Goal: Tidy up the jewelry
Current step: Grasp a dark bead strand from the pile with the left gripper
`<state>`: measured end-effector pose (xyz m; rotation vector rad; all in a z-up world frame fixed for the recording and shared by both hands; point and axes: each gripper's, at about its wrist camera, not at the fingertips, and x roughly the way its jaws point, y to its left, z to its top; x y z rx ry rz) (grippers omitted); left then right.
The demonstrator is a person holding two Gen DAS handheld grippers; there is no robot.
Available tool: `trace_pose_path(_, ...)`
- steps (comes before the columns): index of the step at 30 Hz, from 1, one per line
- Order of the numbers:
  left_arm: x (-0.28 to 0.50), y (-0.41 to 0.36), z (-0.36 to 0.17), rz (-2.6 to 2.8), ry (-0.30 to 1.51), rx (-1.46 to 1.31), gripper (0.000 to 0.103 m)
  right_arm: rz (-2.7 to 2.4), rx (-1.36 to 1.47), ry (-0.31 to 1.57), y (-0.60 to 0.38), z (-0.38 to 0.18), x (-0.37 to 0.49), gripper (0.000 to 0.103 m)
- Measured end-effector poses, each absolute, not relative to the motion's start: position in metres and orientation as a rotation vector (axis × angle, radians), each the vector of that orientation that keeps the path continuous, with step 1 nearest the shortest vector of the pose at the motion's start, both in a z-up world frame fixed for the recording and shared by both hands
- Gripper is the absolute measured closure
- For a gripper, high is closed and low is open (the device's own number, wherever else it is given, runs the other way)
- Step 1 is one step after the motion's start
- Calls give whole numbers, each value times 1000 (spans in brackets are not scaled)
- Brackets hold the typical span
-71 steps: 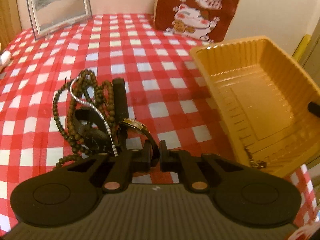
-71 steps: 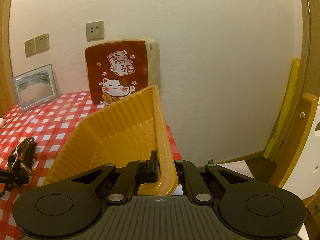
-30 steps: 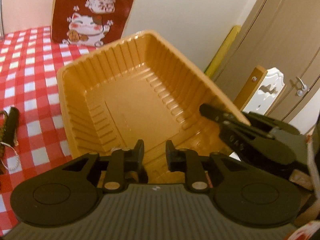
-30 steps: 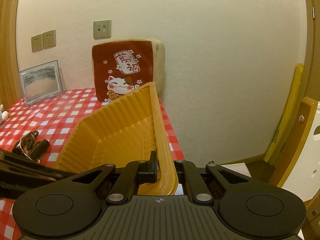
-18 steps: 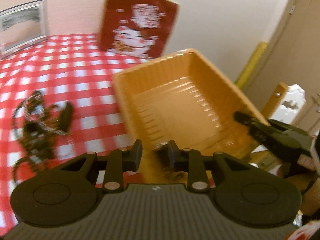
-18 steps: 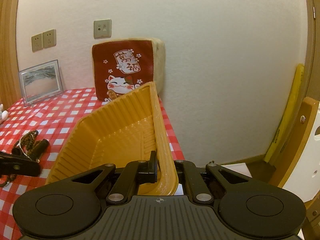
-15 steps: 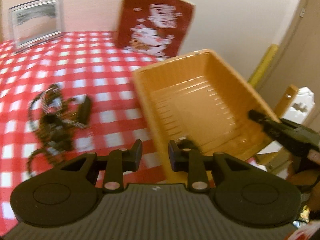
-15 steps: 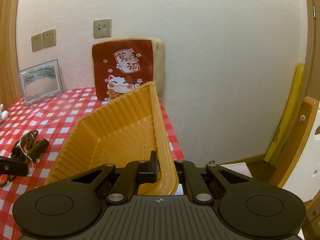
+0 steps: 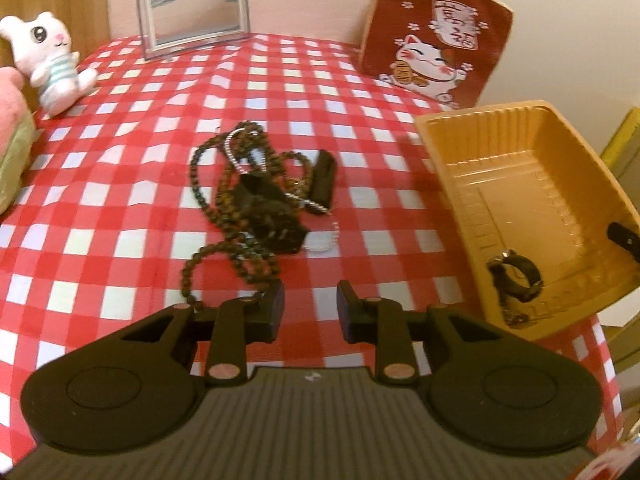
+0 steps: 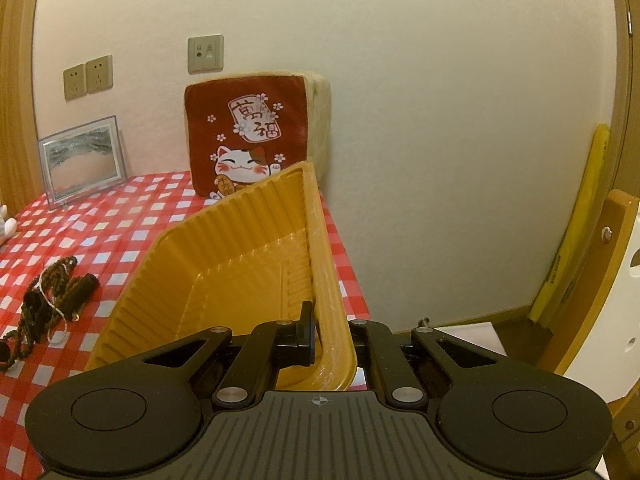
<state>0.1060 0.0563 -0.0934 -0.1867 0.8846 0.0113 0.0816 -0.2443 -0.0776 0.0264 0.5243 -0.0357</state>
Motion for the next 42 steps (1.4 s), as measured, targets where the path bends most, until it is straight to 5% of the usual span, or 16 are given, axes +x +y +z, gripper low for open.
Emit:
trace_pose_path(28,138,68,-134,64,943,-76,78,-39,28,530,-245,-79,82,98)
trace_pose_path(32,138,68,-133,53,946,-78,96,-38,28,530,-245,-79,81,98)
trace_pose_path(42,121,68,-111,18,901,-119,97,-36,29,530,-244,-80,80,98)
